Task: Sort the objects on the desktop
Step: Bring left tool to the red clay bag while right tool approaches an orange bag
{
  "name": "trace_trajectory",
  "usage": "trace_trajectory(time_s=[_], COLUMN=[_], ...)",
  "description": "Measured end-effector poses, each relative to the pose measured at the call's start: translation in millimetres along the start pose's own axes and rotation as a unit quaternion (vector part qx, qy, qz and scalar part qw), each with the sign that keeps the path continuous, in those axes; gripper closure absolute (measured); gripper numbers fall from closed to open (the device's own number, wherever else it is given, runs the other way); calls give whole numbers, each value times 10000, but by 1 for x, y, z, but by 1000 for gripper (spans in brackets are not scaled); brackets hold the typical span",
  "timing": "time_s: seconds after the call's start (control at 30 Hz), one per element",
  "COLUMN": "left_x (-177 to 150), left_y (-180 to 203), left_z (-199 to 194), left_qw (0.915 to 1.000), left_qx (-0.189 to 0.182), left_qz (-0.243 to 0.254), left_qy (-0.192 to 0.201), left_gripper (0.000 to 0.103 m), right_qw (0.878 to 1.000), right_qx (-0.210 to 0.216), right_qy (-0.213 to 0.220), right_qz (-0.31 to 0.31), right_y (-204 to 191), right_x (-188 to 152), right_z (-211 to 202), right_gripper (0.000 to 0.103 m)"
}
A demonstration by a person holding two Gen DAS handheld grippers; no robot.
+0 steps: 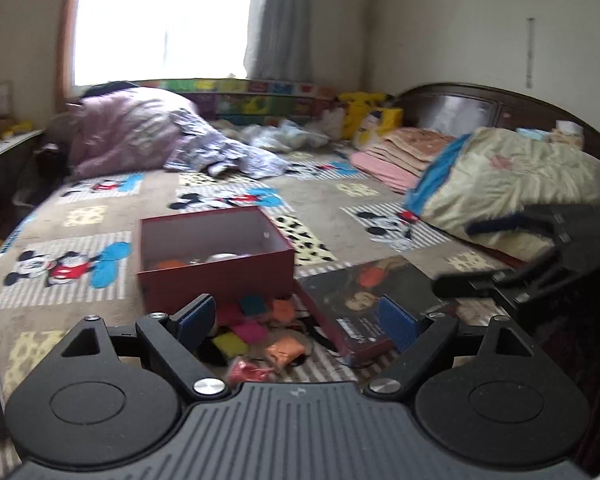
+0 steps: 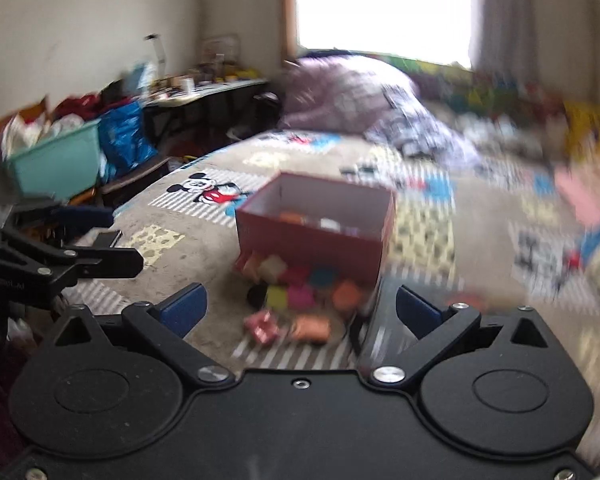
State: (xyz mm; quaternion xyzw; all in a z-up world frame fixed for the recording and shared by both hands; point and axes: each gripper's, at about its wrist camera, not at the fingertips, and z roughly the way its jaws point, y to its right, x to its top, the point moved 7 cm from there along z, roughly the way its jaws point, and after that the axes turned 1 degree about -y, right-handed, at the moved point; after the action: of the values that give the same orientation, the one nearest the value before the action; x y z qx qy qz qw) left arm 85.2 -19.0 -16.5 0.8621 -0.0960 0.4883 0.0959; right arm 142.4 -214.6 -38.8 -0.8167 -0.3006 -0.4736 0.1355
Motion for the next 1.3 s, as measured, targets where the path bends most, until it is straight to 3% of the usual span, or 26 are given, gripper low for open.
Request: trace_trajectory(time_s=[0.07, 0.17, 0.37, 0.53, 0.63, 0.73, 0.83, 0.9, 0.97, 1.1, 1.3], left_x=[2, 0, -13, -36, -50, -63, -78, -90, -101, -112, -120], left_y=[1, -1, -19, -42, -51, -60, -62, -58, -52, -39, -26], left_z=[6, 21, 69, 118, 142, 167, 196, 215, 229, 241, 252], left_qw=[9996, 9970, 9884, 9784, 9728, 9705, 9621, 9523, 9423, 9263, 9047], left_qx=[-69, -117, -313, -284, -417, -807, -1057, -1227, -1389, -1623, -1803], left_qz=[278, 733, 1114, 1286, 1559, 1621, 1897, 2109, 2269, 2643, 3178], left_qy=[-22, -197, -987, -1593, -1664, -1593, -1651, -1833, -2033, -2141, -2191], left_gripper=[2, 2, 2, 2, 2, 2, 11, 30, 37, 37, 37], right_qw=[9990, 9971, 9932, 9908, 9861, 9813, 9687, 9547, 9384, 9045, 8827], right_qx=[62, 309, 737, 905, 1126, 1267, 1455, 1552, 1677, 1753, 1929], right_qy=[-4, -223, -904, -980, -1213, -1204, -1161, -1160, -1329, -1479, -1684], right_qz=[-432, -664, -33, 235, -122, -804, -1640, -2257, -2714, -3595, -3942], right_y=[2, 11, 42, 57, 56, 49, 34, 21, 11, -1, -7], right_x=[10, 22, 34, 22, 8, -1, -12, -26, -42, -73, -98], right_z=[7, 26, 91, 147, 168, 185, 197, 205, 215, 232, 254], right_gripper=[1, 1, 1, 1, 1, 2, 5, 8, 41, 42, 42])
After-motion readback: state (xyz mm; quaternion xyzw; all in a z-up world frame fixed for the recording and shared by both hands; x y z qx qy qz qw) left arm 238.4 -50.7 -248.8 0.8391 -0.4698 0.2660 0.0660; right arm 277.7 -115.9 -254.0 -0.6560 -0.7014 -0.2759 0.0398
